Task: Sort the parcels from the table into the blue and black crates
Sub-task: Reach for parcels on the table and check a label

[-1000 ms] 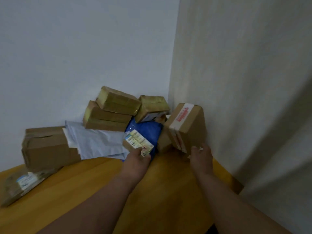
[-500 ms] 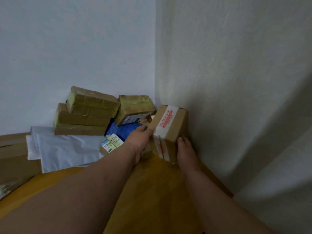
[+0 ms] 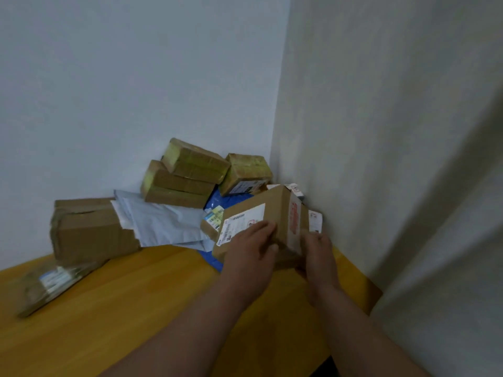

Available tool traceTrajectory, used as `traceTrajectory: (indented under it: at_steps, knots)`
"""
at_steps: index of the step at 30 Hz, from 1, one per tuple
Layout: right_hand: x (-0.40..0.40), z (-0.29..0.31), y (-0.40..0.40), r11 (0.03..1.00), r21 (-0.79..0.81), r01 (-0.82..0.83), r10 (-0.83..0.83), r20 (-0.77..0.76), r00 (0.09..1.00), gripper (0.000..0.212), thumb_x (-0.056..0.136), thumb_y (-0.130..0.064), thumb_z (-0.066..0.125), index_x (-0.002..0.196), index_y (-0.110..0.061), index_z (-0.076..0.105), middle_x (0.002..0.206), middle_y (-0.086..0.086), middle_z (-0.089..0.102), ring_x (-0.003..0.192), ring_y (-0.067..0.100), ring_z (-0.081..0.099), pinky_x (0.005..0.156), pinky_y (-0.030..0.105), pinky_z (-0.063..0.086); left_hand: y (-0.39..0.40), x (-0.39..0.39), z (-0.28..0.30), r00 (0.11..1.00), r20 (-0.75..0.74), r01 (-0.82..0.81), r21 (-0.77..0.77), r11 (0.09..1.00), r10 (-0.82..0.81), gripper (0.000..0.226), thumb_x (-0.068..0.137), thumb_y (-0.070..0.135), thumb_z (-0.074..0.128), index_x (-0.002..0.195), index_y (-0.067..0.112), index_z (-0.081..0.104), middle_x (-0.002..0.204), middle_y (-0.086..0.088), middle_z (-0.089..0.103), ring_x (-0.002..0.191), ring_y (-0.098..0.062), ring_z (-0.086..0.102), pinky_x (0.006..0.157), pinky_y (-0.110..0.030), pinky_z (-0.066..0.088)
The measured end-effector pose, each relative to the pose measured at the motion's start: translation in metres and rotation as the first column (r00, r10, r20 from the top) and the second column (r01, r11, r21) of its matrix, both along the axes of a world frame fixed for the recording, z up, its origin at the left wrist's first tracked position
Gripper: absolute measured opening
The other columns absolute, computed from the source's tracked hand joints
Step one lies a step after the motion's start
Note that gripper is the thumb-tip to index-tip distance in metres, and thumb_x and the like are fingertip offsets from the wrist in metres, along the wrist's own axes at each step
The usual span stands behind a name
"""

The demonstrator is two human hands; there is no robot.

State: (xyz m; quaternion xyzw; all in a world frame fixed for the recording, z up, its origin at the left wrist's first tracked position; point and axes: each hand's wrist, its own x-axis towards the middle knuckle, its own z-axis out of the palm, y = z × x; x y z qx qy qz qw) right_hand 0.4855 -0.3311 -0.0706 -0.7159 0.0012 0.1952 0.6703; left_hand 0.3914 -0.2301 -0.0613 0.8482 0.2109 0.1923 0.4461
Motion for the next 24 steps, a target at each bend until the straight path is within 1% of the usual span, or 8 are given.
traceTrajectory:
  at_steps: [3, 5, 10, 15, 18, 21, 22, 24]
  knots:
    - [-0.033, 0.001, 0.003, 0.990, 0.045, -0.134, 0.138, -0.117, 0.984, 0.077, 0.065, -0.072, 0.068, 0.127, -0.030, 0.051, 0.119, 0.001, 0.065, 0.108, 0.025, 0.061, 0.084, 0.043, 0.050, 0.001, -0.042, -0.001, 0.998, -0.001, 0.063, 0.167, 0.984, -0.064, 0.051, 0.095, 0.027, 0.054, 0.145, 0.034, 0.041, 0.151, 0.012, 0.036, 0.138, -0.010, 0.026, 0.113, -0.025, 0.015]
    - [-0.053, -0.004, 0.007, 0.971, 0.002, -0.238, 0.235, -0.167, 0.958, 0.088, 0.056, -0.076, 0.071, 0.128, -0.031, 0.046, 0.120, 0.002, 0.064, 0.109, 0.026, 0.061, 0.089, 0.046, 0.047, 0.004, -0.067, -0.002, 0.996, -0.002, 0.085, 0.204, 0.975, -0.087, 0.053, 0.095, 0.025, 0.053, 0.146, 0.033, 0.039, 0.152, 0.012, 0.036, 0.139, -0.008, 0.025, 0.114, -0.024, 0.015]
    - [-0.097, -0.018, 0.012, 0.955, 0.038, -0.293, 0.292, -0.271, 0.917, 0.093, 0.047, -0.061, 0.086, 0.124, -0.030, 0.047, 0.118, 0.006, 0.065, 0.106, 0.028, 0.064, 0.076, 0.042, 0.052, 0.010, -0.120, -0.009, 0.992, -0.061, 0.121, 0.134, 0.983, -0.114, 0.045, 0.098, 0.027, 0.049, 0.142, 0.036, 0.045, 0.149, 0.017, 0.040, 0.136, -0.003, 0.032, 0.111, -0.020, 0.024]
    - [-0.128, -0.032, 0.013, 0.945, 0.129, -0.302, 0.326, -0.265, 0.907, 0.088, 0.058, -0.044, 0.085, 0.129, -0.029, 0.035, 0.120, 0.012, 0.061, 0.105, 0.034, 0.065, 0.091, 0.052, 0.054, 0.012, -0.159, -0.017, 0.997, -0.004, 0.083, 0.084, 0.993, -0.083, 0.031, 0.095, 0.025, 0.053, 0.118, 0.045, 0.058, 0.110, 0.030, 0.058, 0.100, 0.016, 0.049, 0.079, -0.002, 0.034]
    - [-0.139, -0.034, 0.019, 0.907, 0.290, -0.304, 0.388, -0.297, 0.872, 0.089, 0.062, -0.037, 0.081, 0.138, -0.020, 0.040, 0.127, 0.016, 0.061, 0.113, 0.038, 0.062, 0.101, 0.058, 0.046, 0.020, -0.177, -0.020, 0.987, 0.047, -0.156, 0.130, 0.979, 0.151, 0.028, 0.092, 0.021, 0.059, 0.116, 0.034, 0.065, 0.114, 0.018, 0.061, 0.103, 0.008, 0.049, 0.087, -0.005, 0.036]
    - [-0.142, -0.028, 0.029, 0.870, 0.381, -0.313, 0.443, -0.326, 0.835, 0.083, 0.065, -0.033, 0.077, 0.140, -0.016, 0.044, 0.131, 0.016, 0.059, 0.118, 0.038, 0.058, 0.106, 0.056, 0.042, 0.042, -0.196, -0.024, 0.835, 0.022, -0.544, 0.181, 0.819, 0.550, 0.045, 0.088, 0.029, 0.065, 0.131, 0.019, 0.057, 0.131, 0.001, 0.056, 0.119, -0.016, 0.047, 0.100, -0.031, 0.039]
    - [-0.142, -0.027, 0.032, 0.866, 0.386, -0.319, 0.453, -0.330, 0.828, 0.080, 0.067, -0.032, 0.074, 0.140, -0.017, 0.045, 0.133, 0.015, 0.059, 0.119, 0.037, 0.057, 0.106, 0.053, 0.043, 0.048, -0.204, -0.025, 0.784, -0.023, -0.616, 0.103, 0.781, 0.621, 0.053, 0.087, 0.034, 0.066, 0.135, 0.018, 0.052, 0.135, -0.001, 0.053, 0.122, -0.019, 0.045, 0.102, -0.035, 0.037]
    - [-0.142, -0.025, 0.036, 0.854, 0.395, -0.339, 0.477, -0.336, 0.812, 0.074, 0.070, -0.031, 0.070, 0.139, -0.019, 0.047, 0.134, 0.013, 0.058, 0.117, 0.033, 0.057, 0.093, 0.046, 0.047, 0.057, -0.214, -0.024, 0.778, -0.088, -0.617, -0.295, 0.730, 0.622, 0.065, 0.086, 0.041, 0.067, 0.141, 0.019, 0.043, 0.135, 0.000, 0.053, 0.116, -0.016, 0.051, 0.098, -0.038, 0.043]
